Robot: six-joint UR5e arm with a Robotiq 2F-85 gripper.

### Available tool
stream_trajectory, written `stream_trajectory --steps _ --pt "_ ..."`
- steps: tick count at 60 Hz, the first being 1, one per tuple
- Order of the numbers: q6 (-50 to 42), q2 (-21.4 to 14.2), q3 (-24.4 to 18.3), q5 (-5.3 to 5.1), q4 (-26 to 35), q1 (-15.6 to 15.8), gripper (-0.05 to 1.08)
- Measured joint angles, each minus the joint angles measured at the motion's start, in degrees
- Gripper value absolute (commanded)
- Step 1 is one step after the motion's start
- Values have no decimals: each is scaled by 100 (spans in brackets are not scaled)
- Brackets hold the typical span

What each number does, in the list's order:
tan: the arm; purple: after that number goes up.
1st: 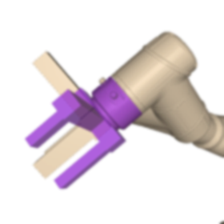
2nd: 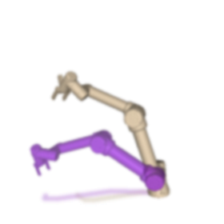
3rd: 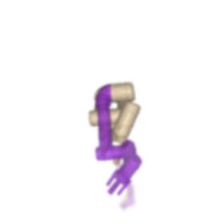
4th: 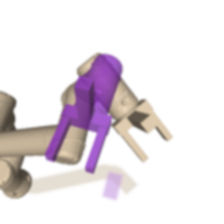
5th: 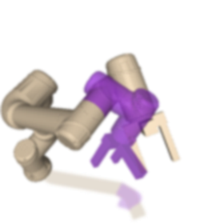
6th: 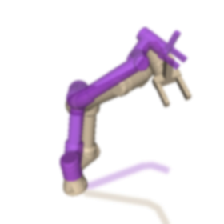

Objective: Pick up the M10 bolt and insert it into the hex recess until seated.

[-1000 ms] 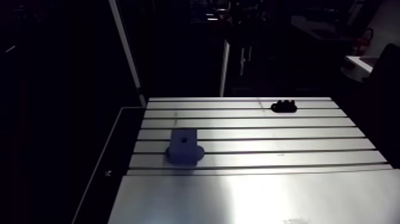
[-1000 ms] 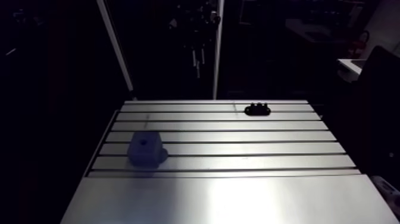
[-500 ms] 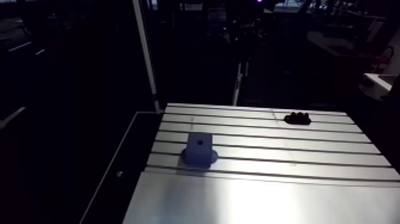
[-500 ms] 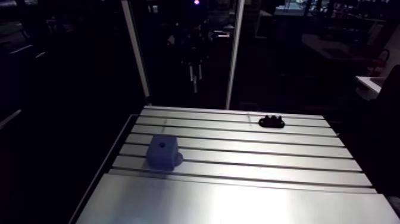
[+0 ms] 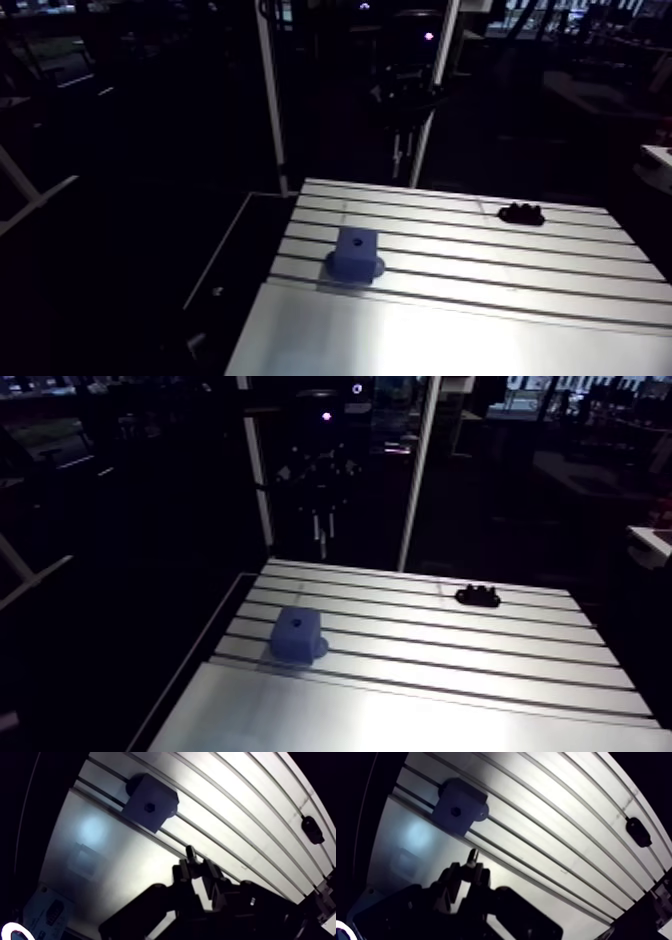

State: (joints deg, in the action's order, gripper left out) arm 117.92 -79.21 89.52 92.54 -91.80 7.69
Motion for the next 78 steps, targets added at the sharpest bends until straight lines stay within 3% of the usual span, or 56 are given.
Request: stream_trajectory --steps 42,69,78 --pt "-30 86 650 26 -698 403 99" --pt "-223 207 784 68 -969 579 99" --pt "-301 262 806 126 -1099 627 100"
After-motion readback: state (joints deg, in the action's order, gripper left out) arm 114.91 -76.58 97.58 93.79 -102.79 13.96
